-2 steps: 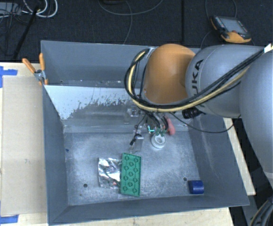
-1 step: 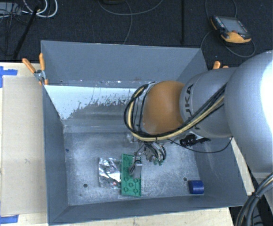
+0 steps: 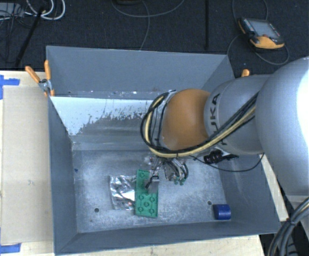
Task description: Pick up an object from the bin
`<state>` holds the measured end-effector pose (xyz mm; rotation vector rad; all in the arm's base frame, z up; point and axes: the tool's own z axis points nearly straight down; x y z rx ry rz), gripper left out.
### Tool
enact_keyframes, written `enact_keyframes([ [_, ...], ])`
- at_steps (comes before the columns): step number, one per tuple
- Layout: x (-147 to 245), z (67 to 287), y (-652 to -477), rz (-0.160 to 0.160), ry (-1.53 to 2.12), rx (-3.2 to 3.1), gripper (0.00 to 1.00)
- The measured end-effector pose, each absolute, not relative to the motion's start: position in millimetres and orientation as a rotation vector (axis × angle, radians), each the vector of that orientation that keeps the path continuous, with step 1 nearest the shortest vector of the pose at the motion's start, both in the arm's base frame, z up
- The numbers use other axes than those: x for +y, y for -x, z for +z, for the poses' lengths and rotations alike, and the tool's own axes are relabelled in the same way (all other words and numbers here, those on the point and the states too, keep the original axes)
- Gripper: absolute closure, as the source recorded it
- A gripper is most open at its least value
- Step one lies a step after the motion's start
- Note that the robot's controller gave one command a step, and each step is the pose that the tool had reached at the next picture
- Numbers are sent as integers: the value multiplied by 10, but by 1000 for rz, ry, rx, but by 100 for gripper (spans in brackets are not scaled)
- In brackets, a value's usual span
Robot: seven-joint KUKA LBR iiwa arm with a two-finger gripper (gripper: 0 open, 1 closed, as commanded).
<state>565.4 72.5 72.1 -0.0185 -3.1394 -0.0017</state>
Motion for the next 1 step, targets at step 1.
enact_keyframes([
  [1,835,2378,-6017,-3,7,-3152,100],
])
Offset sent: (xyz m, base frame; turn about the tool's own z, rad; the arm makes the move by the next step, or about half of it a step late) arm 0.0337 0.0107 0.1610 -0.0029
